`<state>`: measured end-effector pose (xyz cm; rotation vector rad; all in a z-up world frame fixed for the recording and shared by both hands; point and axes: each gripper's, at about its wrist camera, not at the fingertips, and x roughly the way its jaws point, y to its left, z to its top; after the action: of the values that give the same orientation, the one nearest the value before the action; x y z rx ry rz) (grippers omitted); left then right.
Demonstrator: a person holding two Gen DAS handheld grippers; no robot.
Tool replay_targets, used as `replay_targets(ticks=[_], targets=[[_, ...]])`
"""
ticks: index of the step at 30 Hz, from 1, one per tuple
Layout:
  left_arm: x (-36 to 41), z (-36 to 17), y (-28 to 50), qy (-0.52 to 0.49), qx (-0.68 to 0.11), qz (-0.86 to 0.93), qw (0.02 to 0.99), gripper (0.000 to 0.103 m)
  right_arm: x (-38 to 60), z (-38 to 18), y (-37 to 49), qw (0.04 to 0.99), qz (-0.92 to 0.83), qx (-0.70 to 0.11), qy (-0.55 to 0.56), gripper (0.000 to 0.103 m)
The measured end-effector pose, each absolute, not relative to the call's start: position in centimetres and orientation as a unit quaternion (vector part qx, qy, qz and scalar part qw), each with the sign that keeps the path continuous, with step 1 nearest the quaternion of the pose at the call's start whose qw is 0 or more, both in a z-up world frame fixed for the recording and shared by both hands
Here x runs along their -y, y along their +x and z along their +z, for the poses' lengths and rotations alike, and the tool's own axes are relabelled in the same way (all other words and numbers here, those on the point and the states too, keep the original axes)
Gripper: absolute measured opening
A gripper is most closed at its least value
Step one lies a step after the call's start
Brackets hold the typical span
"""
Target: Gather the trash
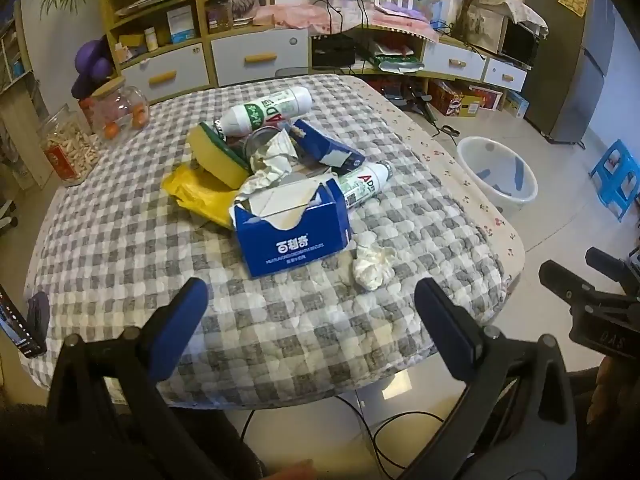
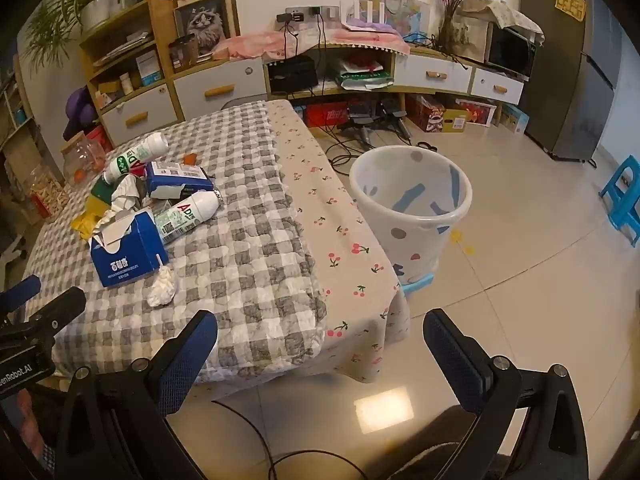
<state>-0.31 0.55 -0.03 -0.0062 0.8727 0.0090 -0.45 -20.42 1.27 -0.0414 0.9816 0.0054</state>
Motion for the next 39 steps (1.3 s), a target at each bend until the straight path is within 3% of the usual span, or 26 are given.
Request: replay_targets(ticks=[39], targets=[[-0.82, 0.56, -0.36, -0.014, -0.413, 0.005, 0.911, 0.103, 20.19, 1.60, -0.26, 0.885, 0.004, -0.465, -0.011, 0.103]])
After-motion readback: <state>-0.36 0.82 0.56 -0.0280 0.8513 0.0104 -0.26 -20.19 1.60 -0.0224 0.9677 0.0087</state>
